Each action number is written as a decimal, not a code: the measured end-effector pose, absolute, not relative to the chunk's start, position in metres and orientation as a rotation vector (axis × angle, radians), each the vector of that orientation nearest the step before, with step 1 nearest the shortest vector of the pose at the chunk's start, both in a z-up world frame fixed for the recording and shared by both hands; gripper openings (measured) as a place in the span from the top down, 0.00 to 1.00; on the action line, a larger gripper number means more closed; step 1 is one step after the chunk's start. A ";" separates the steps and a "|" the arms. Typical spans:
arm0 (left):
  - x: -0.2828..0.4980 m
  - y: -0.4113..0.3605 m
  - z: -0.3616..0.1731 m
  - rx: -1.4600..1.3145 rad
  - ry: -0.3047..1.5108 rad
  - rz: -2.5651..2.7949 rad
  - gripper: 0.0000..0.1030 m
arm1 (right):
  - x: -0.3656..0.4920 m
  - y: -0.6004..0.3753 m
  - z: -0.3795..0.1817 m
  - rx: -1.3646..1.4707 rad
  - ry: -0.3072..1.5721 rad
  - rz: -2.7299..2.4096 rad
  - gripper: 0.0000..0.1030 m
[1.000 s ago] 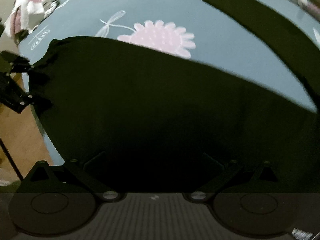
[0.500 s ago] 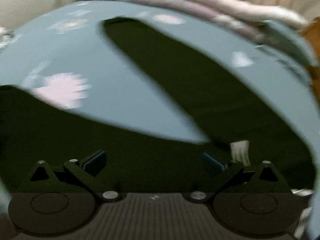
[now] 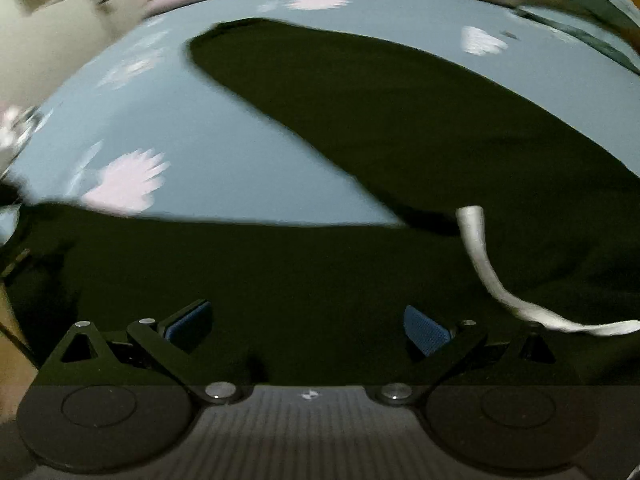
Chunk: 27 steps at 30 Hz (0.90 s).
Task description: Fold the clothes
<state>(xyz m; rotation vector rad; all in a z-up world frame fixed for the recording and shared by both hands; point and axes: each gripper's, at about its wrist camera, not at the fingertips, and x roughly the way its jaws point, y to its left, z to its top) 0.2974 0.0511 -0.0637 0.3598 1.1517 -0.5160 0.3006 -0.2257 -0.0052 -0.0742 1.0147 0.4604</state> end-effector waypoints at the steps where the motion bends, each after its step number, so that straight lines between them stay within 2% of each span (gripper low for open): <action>1: 0.299 0.046 -0.061 0.369 1.146 -0.529 0.25 | 0.295 -0.223 -0.001 -0.098 0.989 0.460 0.00; 6: 0.306 0.027 -0.056 0.404 1.111 -0.568 0.25 | 0.325 -0.236 -0.002 -0.235 0.883 0.344 0.00; 12: 0.307 0.008 -0.056 0.425 1.089 -0.608 0.25 | 0.371 -0.268 -0.033 0.014 1.038 0.277 0.00; 18: 0.308 -0.005 -0.058 0.417 1.089 -0.631 0.25 | 0.325 -0.241 -0.032 0.132 1.143 0.491 0.00; 22: 0.312 -0.009 -0.057 0.439 1.087 -0.635 0.25 | 0.272 -0.214 -0.017 0.052 1.102 0.463 0.00; 27: 0.313 -0.019 -0.055 0.467 1.095 -0.651 0.25 | 0.219 -0.213 -0.006 0.110 1.108 0.332 0.00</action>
